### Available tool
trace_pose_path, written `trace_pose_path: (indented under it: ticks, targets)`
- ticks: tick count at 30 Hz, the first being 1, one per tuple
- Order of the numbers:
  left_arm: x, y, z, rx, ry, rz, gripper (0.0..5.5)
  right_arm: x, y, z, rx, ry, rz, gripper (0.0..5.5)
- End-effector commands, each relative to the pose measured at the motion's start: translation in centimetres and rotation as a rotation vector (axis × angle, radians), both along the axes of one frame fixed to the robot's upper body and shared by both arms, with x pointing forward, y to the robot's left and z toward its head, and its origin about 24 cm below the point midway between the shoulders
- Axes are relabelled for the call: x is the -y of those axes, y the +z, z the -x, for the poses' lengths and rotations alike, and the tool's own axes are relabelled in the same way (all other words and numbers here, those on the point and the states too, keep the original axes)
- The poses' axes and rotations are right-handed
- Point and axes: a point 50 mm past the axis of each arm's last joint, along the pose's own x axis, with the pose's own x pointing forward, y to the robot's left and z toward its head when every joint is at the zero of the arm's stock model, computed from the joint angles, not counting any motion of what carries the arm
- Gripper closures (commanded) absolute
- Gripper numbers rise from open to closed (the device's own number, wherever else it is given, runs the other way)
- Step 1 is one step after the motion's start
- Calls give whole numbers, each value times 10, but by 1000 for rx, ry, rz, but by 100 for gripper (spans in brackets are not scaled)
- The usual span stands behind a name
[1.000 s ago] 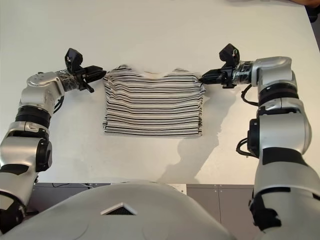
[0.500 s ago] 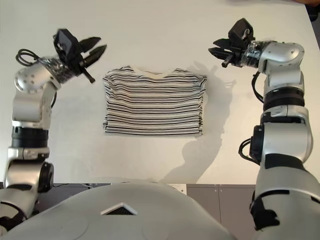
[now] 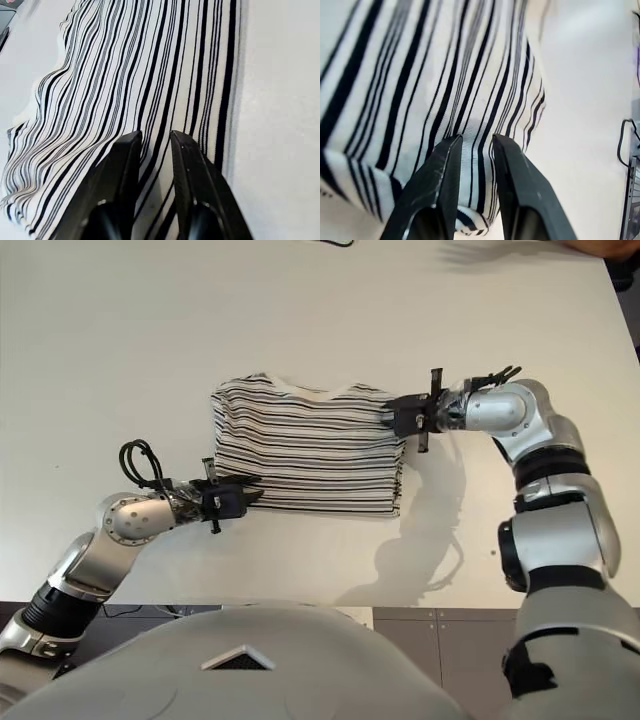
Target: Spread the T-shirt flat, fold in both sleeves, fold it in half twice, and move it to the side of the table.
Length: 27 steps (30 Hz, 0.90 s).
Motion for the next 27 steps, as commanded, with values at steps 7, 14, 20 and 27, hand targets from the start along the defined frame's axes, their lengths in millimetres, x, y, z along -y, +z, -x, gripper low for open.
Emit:
trace_pose_path:
  ticks: [7,14,20,27]
  targets:
    - [-59,-3,-36,39,-248,-256,444,-25,-10,75,-416,278,61,439]
    - [-70,24,-103,224,-435,-344,444,-70,17,104,-657,263,-53,439]
    - [-61,43,-134,413,-397,-269,444,-88,73,42,-548,143,-231,439]
    - [-45,58,-151,469,-68,114,444,-106,33,-28,-296,-95,-343,439]
